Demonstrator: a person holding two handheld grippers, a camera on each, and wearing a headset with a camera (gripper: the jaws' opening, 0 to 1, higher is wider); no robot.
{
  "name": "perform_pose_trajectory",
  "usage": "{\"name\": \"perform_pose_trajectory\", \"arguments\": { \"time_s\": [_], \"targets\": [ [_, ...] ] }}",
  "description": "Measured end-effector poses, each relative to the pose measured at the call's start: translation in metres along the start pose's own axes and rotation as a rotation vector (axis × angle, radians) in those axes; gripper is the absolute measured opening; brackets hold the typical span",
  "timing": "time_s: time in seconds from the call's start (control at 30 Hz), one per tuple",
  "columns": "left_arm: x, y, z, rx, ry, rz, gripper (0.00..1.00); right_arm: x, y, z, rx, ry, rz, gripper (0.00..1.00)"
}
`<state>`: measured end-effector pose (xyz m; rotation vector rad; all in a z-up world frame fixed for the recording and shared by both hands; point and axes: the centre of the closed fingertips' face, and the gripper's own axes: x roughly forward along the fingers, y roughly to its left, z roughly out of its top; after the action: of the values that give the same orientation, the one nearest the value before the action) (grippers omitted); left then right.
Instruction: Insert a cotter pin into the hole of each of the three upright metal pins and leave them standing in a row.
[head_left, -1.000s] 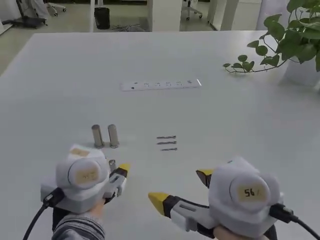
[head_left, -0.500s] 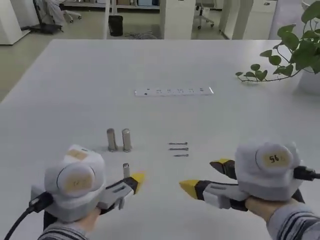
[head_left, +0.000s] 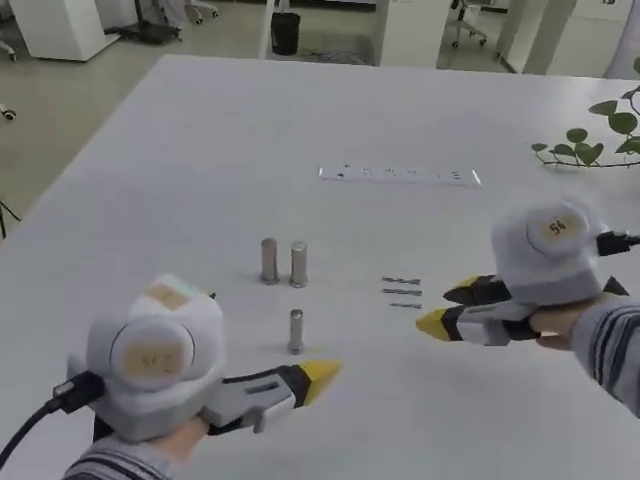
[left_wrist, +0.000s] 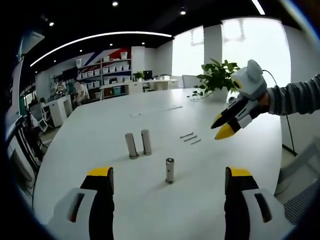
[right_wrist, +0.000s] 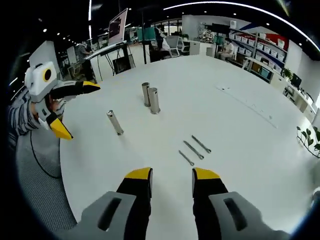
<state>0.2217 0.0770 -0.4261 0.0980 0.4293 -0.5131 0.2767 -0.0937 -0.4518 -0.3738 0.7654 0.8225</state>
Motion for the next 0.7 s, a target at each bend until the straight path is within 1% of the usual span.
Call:
{"name": "perform_pose_trajectory", "arguments": {
  "time_s": [0.07,0.1,0.13,0.2,0.3,0.37,0.47,0.5,0.57,0.7],
  "targets": [
    [-0.002,0.003,0.0,-0.007,-0.004,0.005,0.93,0.006,-0.002,-0.001,-0.012,0.033,0.015,0.24],
    [-0.003,0.005,-0.001,-0.021,-0.016,0.005,0.95,0.009,-0.003,-0.002,-0.027,0.042,0.023,0.24],
    [-0.003,0.007,-0.003,-0.028,-0.019,0.005,0.95,0.013,-0.006,-0.003,-0.039,0.059,0.018,0.24],
    [-0.003,0.01,-0.007,-0.039,-0.003,0.015,0.96,0.02,-0.009,-0.005,-0.064,0.091,0.031,0.21],
    [-0.002,0.012,-0.009,-0.039,0.006,0.015,0.96,0.029,-0.012,-0.006,-0.087,0.115,0.045,0.19],
    [-0.001,0.014,-0.01,-0.021,0.019,0.02,0.96,0.034,-0.016,-0.009,-0.124,0.148,0.049,0.17],
    [0.0,0.015,-0.011,0.001,0.031,0.026,0.96,0.039,-0.02,-0.011,-0.16,0.173,0.054,0.13],
    [0.0,0.014,-0.011,-0.001,0.029,0.024,0.96,0.04,-0.022,-0.012,-0.179,0.186,0.058,0.11],
    [0.001,0.013,-0.01,-0.009,0.025,0.019,0.95,0.043,-0.025,-0.012,-0.194,0.197,0.061,0.09],
    [0.001,0.015,-0.011,-0.017,0.03,0.019,0.92,0.046,-0.028,-0.014,-0.207,0.215,0.075,0.07]
  ]
}}
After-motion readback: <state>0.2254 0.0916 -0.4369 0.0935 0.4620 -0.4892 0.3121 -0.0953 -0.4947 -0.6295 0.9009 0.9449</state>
